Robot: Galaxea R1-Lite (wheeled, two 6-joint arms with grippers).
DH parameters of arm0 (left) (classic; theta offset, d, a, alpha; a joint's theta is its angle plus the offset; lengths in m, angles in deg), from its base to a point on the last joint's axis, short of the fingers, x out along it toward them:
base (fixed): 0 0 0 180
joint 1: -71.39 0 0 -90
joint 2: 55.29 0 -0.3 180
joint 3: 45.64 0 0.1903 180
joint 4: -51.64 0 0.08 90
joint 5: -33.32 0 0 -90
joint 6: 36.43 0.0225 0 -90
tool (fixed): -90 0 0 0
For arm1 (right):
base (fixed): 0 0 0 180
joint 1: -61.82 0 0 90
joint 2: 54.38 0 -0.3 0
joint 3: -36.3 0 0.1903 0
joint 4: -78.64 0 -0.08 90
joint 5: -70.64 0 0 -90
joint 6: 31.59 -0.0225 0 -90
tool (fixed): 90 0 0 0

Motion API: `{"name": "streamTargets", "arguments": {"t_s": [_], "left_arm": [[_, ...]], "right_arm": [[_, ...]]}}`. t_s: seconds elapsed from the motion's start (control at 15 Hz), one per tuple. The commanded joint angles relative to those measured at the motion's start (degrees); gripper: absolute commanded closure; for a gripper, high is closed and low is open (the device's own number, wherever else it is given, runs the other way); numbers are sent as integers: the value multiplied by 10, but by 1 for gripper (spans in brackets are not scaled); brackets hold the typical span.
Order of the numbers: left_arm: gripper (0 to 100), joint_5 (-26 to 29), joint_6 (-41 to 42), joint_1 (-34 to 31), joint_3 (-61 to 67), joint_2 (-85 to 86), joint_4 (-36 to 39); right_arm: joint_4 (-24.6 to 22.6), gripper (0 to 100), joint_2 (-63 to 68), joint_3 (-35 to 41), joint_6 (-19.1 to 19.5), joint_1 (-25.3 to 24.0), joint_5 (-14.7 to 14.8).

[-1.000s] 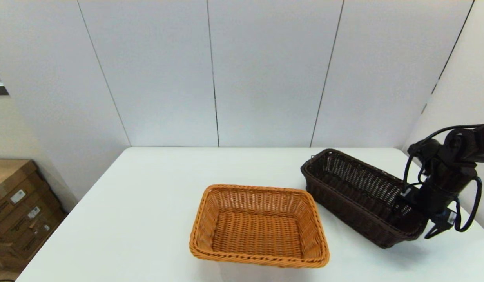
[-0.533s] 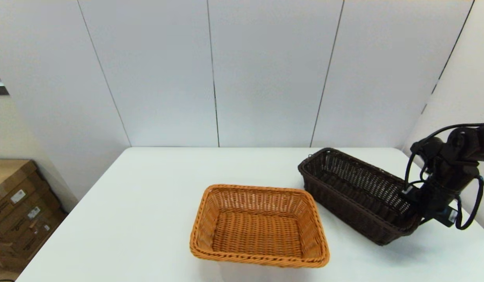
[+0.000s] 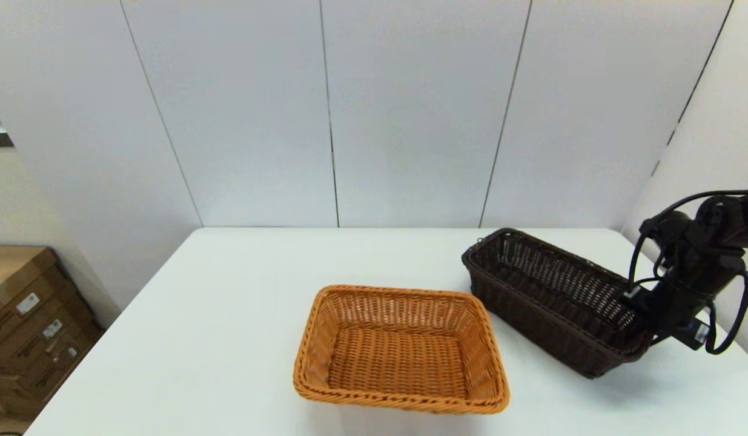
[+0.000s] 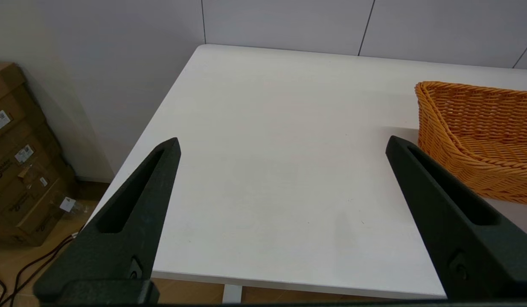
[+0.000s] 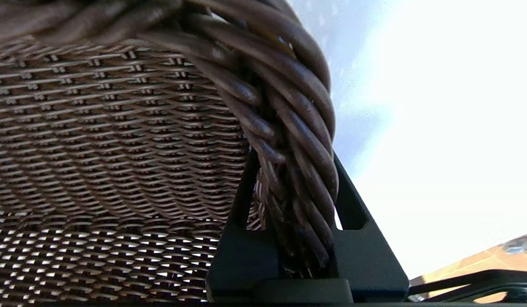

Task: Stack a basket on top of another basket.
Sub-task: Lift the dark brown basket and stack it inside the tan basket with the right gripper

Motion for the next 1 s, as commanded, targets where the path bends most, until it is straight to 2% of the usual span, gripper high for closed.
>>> {"name": "streamTargets", "arguments": {"t_s": [0.07, 0.33, 0.47, 0.6, 0.87, 1.0], "left_arm": [[0, 0, 0, 0, 0, 1, 0], [0, 0, 0, 0, 0, 1, 0], [0, 0, 0, 0, 0, 1, 0], [0, 0, -1, 0, 0, 1, 0], [0, 0, -1, 0, 0, 1, 0], [0, 0, -1, 0, 0, 1, 0]], "right_arm": [[2, 100, -3, -10, -3, 12, -9], [2, 100, -10, -13, -3, 20, -24], [5, 100, -17, -22, -2, 31, -54], [3, 100, -23, -23, -2, 39, -70], [4, 100, -30, -28, -2, 45, -79], [5, 100, -37, -32, -3, 50, -107]]}}
